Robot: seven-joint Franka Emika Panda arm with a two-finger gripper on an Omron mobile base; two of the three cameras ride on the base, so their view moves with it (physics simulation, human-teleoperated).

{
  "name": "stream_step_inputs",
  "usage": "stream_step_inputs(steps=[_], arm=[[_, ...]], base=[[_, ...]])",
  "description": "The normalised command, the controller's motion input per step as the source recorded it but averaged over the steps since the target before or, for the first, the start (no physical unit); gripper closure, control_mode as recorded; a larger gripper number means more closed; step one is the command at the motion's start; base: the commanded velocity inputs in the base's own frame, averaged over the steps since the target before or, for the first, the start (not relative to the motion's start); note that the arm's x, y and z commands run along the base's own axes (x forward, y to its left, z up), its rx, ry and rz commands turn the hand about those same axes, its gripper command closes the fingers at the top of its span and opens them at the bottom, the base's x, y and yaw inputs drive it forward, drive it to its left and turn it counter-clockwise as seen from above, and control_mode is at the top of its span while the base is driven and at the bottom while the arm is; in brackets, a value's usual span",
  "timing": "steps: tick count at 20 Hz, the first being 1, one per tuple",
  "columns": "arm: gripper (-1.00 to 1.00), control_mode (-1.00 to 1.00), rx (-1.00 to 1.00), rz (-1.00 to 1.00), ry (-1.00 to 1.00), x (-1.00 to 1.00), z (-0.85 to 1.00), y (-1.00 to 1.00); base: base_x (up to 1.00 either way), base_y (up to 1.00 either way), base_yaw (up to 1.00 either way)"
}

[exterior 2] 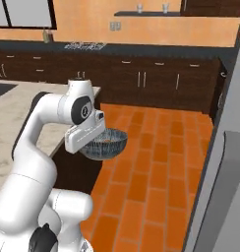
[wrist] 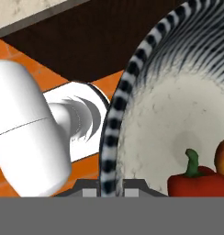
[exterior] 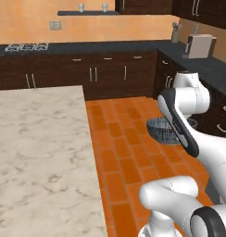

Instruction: Pick the chicken drumstick and bell pepper from their plates and place them in the bowl. Then put the bowl in the fridge.

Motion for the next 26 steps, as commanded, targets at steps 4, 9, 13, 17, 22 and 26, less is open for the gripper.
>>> stream_step_inputs(steps=[4,9,13,17,22,26], arm=[[1.0,1.0,0.0,0.0,0.0,0.0,0.0,0.0],[1.0,1.0,0.0,0.0,0.0,0.0,0.0,0.0],[1.0,1.0,0.0,0.0,0.0,0.0,0.0,0.0],[1.0,1.0,0.0,0.0,0.0,0.0,0.0,0.0],[1.0,1.0,0.0,0.0,0.0,0.0,0.0,0.0],[1.0,1.0,0.0,0.0,0.0,0.0,0.0,0.0]], base=[[0.71,-0.15,-0.02],[0.09,-0.1,-0.64],[0.0,0.0,-0.95],[0.0,0.05,-0.95],[0.11,0.61,-0.69],[0.62,0.89,-0.11]])
